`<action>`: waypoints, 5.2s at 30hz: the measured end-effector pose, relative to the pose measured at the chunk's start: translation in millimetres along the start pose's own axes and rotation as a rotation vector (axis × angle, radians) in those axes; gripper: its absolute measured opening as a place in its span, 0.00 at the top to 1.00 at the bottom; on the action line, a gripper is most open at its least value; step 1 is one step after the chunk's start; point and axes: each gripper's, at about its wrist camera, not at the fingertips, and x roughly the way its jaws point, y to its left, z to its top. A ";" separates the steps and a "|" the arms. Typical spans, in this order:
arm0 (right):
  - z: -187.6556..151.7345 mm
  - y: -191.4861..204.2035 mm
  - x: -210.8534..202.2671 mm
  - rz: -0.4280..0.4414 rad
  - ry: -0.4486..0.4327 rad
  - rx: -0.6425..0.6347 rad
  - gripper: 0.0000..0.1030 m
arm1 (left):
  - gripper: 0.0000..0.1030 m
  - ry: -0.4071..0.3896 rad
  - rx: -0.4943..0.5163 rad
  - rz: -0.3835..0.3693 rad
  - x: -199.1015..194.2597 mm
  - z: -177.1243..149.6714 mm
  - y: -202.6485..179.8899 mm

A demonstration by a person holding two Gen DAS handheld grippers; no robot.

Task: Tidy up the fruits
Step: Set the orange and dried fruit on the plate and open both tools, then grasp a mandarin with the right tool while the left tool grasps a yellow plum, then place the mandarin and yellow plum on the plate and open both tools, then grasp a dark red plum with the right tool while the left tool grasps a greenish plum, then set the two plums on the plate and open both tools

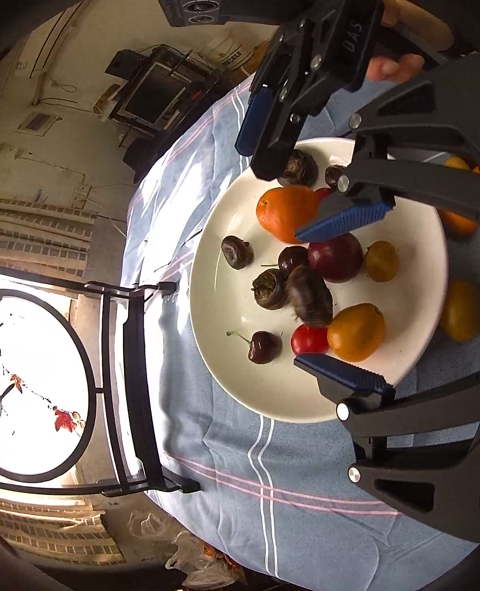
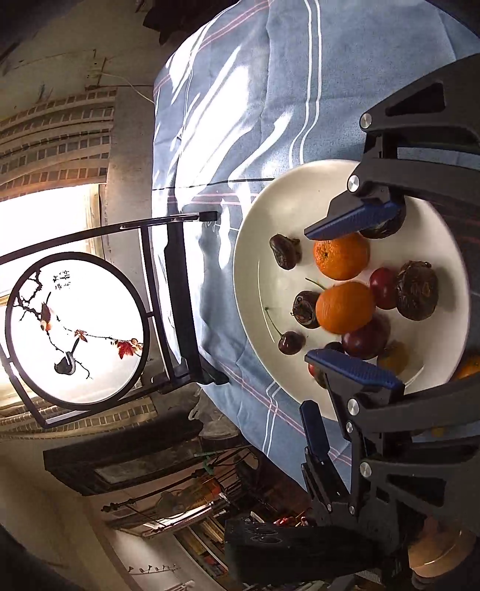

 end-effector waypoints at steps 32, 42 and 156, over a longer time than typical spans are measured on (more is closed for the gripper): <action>-143.8 7.2 -96.3 -0.019 0.104 -0.036 0.43 | 0.79 0.162 0.189 0.002 -40.2 -120.3 -24.2; -137.3 -0.1 -87.0 -0.102 0.139 0.001 0.44 | 0.79 0.090 0.188 -0.056 -78.6 -142.1 -36.0; -1.3 -4.2 9.7 -0.034 0.054 0.031 0.42 | 0.34 0.034 0.028 0.037 8.8 -1.7 -8.1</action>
